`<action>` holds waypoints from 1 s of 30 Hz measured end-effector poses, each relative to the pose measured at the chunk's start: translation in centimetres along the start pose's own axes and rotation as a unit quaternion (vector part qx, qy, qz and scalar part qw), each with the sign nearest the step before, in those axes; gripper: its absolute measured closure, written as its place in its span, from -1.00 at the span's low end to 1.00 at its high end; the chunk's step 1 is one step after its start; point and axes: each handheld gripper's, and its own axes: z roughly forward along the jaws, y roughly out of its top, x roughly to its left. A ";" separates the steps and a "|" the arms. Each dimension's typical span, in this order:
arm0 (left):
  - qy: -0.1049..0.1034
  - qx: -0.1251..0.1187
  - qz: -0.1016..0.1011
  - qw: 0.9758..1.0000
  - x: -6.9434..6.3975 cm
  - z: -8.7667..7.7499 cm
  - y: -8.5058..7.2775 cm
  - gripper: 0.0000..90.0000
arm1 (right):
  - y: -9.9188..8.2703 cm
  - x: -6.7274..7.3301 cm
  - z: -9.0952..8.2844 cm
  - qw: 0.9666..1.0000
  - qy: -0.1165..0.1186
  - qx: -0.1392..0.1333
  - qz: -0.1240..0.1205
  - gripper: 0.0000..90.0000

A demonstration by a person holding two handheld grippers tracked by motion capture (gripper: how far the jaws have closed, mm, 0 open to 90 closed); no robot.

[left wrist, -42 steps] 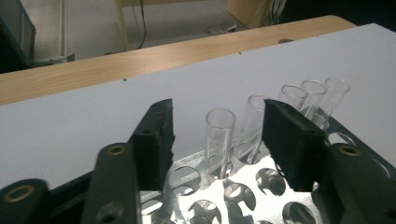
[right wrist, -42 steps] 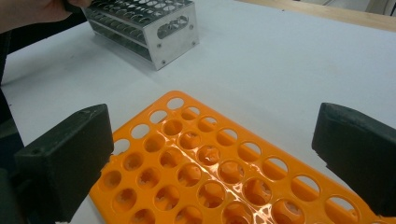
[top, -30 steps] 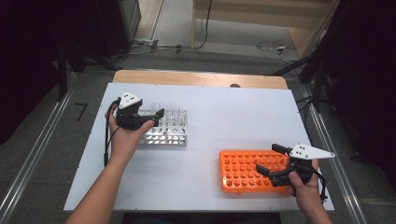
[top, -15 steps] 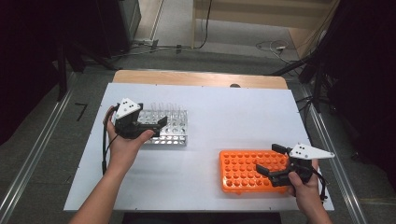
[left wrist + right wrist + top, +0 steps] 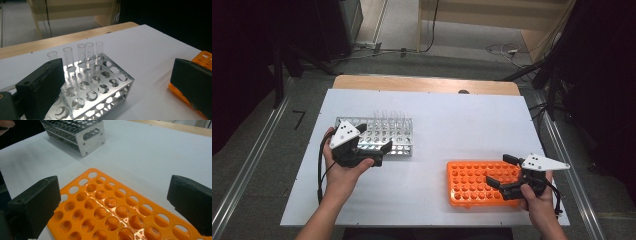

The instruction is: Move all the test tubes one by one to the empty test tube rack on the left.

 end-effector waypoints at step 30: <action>-0.002 -0.022 -0.009 1.000 0.4 -8.1 -5.3 -1.00 | -0.8 -0.8 0.1 1.000 -0.012 0.002 0.002 -1.00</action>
